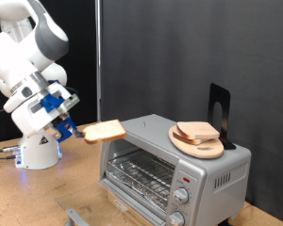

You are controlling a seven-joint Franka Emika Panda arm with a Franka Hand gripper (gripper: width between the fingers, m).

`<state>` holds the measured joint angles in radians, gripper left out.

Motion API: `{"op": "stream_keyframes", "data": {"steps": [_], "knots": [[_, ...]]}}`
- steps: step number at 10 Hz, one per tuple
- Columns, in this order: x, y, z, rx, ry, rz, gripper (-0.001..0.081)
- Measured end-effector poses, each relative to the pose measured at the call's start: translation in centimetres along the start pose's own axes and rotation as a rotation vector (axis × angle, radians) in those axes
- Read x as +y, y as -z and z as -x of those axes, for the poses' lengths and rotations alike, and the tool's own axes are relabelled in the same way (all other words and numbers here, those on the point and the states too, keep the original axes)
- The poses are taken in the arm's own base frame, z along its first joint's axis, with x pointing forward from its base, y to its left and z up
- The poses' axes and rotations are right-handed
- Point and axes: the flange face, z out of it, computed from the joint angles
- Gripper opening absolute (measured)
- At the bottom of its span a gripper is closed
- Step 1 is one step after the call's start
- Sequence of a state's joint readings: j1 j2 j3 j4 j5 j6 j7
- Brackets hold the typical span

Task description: Make a piece of toast with the oven

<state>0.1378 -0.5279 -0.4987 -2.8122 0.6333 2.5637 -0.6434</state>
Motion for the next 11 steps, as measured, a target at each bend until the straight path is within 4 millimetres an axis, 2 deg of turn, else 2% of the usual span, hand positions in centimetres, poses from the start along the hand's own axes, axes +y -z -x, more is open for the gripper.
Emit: {"op": "stream_keyframes", "data": {"steps": [3,5,7,11], "knots": [[3.0,-2.8,0.9,-0.077,-0.025,0.063,0.0430],[4.0,-4.4,1.1,-0.063,-0.014,0.064,0.0430],[4.1,-5.0,1.1,-0.053,-0.003,0.071,0.0430],[3.1,-6.7,1.5,-0.146,0.010,0.079,0.0430]]}}
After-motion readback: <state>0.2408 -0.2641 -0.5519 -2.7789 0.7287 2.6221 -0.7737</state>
